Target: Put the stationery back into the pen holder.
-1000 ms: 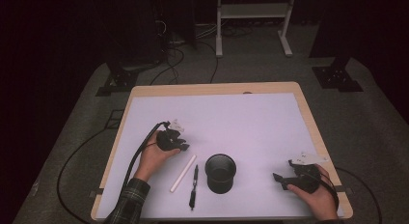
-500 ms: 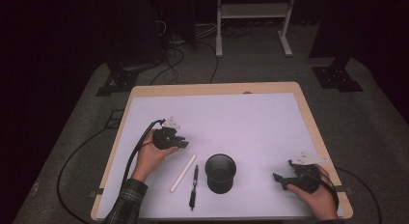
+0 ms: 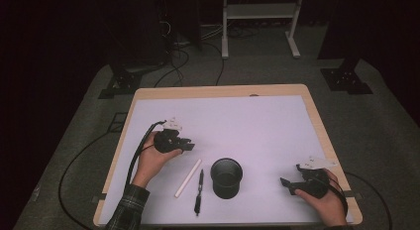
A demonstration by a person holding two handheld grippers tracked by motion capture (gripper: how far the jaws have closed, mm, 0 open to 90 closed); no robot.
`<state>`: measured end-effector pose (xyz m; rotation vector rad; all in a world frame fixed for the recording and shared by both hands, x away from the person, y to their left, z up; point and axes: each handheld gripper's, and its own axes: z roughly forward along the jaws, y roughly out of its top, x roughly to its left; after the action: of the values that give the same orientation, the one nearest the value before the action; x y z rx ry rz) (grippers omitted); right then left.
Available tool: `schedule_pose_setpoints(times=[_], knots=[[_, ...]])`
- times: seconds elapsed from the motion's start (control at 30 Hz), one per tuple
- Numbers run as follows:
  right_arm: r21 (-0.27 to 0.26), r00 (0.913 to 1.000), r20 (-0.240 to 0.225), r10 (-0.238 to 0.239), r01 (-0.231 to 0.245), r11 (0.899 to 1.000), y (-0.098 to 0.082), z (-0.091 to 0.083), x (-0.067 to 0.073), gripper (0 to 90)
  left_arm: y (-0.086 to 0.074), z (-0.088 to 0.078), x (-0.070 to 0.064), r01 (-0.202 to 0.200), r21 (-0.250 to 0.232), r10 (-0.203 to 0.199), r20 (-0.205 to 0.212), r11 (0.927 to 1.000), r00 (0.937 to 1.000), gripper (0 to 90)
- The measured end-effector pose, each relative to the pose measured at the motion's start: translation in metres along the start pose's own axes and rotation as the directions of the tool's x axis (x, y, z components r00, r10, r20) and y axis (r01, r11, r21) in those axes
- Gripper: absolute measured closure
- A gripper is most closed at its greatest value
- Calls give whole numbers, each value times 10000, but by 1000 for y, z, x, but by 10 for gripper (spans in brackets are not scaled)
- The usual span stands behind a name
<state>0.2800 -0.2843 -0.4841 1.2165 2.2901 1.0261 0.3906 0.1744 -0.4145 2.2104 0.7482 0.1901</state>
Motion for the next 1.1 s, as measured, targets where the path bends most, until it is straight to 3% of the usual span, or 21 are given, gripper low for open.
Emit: schedule_pose_setpoints(times=[0.6,1.1], knots=[[5,10000,67,-52,52,10000,0,0,1,162,21,-22,-25,-236,-702,270,475,9973,9985,710],[27,10000,61,-55,55,10000,0,0,1,162,37,-37,-51,-651,-1137,753,877,9914,9933,710]])
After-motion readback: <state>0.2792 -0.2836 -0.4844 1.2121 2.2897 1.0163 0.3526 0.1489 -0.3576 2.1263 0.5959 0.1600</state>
